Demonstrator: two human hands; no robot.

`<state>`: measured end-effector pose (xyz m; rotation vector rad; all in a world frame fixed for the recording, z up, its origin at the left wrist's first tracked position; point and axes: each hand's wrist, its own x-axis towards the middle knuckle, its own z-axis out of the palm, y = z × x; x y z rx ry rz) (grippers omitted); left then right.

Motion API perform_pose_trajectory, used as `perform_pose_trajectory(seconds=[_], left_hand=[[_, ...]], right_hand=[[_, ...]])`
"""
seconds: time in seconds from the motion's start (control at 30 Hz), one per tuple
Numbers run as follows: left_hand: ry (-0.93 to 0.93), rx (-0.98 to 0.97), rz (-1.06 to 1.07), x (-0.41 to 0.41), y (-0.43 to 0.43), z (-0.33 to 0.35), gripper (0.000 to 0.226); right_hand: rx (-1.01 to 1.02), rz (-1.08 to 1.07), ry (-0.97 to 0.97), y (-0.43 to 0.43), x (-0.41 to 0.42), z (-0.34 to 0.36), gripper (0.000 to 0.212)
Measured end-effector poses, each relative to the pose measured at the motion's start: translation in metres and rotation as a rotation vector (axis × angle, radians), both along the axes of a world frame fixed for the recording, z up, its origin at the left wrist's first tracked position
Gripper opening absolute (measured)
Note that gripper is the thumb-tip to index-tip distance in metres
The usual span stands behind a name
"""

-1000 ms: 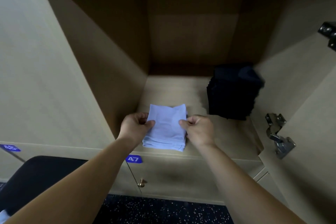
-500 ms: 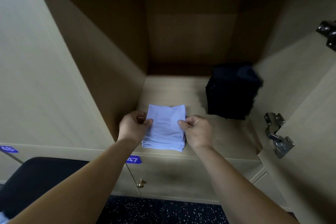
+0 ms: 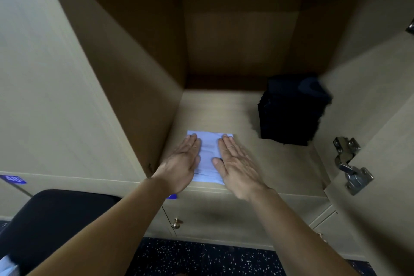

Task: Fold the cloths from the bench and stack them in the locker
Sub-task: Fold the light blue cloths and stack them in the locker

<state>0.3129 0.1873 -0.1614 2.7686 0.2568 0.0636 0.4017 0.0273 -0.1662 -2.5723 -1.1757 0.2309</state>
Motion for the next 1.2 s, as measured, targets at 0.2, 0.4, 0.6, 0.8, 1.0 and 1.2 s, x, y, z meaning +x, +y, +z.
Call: perform_pose_trajectory(seconds=[0.2,0.4,0.6,0.8,1.0,1.2], left_hand=[[-0.018,-0.059,0.032,-0.002,0.002,-0.007,0.056],[-0.089,-0.031,0.124,-0.021,-0.011,0.018,0.056],[-0.041,0.133,0.191,-0.090,-0.021,0.060,0.083],[0.031,0.216,0.352,-0.182,-0.030,0.102,0.063],[0.017,0.221,0.502,-0.293,-0.031,0.119,0.061],[0.028,0.183,0.651,-0.400,-0.034,0.115,0.055]], right_hand=[[-0.007,-0.004,-0.006,0.000,-0.001,-0.002,0.060],[0.030,-0.060,-0.093,0.003,-0.005,0.022,0.049],[0.068,-0.099,-0.189,-0.009,-0.045,0.070,0.031],[0.059,-0.005,-0.214,-0.017,-0.111,0.112,0.035],[0.107,0.138,-0.196,-0.008,-0.201,0.133,0.039],[0.135,0.282,-0.152,0.008,-0.290,0.129,0.041]])
